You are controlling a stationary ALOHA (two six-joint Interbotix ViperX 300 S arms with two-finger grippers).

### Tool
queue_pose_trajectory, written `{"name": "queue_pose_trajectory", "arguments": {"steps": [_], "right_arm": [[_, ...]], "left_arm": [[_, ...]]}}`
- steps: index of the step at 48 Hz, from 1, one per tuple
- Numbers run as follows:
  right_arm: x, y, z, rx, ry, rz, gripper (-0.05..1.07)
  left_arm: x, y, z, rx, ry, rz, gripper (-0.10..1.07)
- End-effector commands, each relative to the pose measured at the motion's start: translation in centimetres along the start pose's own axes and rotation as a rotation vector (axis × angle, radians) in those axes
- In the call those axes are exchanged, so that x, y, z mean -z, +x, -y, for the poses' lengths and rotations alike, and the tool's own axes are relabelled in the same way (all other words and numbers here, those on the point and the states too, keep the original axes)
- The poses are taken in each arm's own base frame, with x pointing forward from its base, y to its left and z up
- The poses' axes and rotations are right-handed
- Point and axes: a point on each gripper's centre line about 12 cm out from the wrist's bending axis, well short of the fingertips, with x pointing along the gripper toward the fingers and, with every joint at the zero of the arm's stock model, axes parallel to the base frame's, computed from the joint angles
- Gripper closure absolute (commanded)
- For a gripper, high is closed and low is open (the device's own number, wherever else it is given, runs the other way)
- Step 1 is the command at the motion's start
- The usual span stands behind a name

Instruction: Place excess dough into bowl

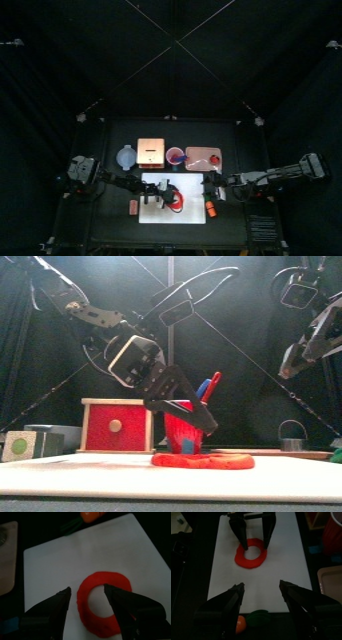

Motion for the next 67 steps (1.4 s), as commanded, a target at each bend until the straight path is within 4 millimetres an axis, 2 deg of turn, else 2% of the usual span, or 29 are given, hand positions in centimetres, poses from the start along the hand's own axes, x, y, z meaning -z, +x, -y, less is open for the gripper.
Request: {"name": "queue_pose_trajectory", "arguments": {"steps": [1, 11, 24, 34, 67], "right_arm": [[-0.5, -0.1, -0.1, -0.002, 0.000, 0.015, 0.12], [-0.3, -0.1, 0.0, 0.002, 0.001, 0.010, 0.12], [-0.1, -0.1, 0.1, 0.003, 0.008, -0.001, 0.12], [0.1, -0.1, 0.1, 0.004, 0.009, -0.009, 0.12], [0.3, -0.1, 0.2, 0.007, 0.026, -0.012, 0.12]], "left_arm": [[-1.3, -0.7, -1.7, 0.003, 0.014, -0.003, 0.08], [-2.0, -0.2, -2.8, 0.047, 0.121, -0.075, 0.08], [-3.1, 1.3, -3.0, 0.081, 0.188, -0.122, 0.08], [-2.4, 2.6, -2.6, 0.102, 0.190, -0.160, 0.08], [-1.3, 3.6, -1.6, 0.130, 0.189, -0.202, 0.12]]}}
